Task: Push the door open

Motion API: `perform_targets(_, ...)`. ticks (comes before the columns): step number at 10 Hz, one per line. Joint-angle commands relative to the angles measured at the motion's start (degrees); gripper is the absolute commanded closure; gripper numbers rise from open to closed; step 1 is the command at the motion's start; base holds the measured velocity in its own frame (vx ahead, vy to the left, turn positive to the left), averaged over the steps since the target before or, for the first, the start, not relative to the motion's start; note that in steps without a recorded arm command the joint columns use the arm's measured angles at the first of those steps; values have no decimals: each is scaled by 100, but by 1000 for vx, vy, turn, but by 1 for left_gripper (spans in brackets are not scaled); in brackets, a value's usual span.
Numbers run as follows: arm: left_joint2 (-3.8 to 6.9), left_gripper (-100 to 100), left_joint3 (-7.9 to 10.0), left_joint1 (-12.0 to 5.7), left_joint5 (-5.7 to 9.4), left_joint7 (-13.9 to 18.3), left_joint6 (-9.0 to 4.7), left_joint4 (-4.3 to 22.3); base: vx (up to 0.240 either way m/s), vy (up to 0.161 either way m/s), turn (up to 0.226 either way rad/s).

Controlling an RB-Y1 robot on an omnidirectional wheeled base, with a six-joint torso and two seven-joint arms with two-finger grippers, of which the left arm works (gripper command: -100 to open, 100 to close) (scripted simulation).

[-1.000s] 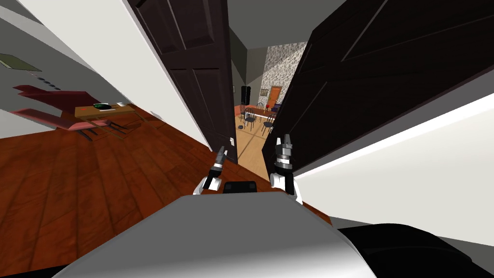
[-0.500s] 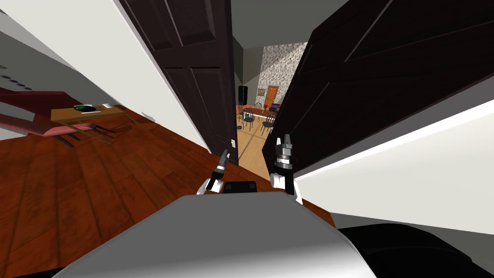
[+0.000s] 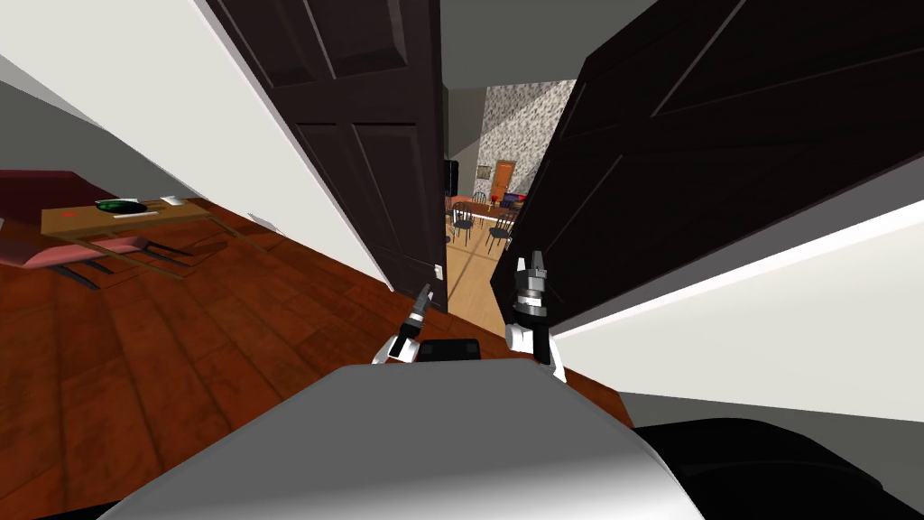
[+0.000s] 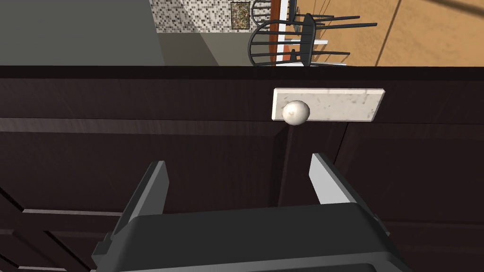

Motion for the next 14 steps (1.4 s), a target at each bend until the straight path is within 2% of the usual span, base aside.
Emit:
perform_targets(1, 3, -100, -52, -56, -1, -2, -72, 232, 52, 99, -63)
perform_targets(10, -74, -100, -327, -379, -11, -34, -379, 1423, 82, 115, -70)
perform_targets(11, -74, -100, -306, -367, -10, -38, -363, 1362, 40, 55, -16)
perform_targets(14, -54, -100, -267, -407, 7, -50, -405, 1459, 150, -47, -24)
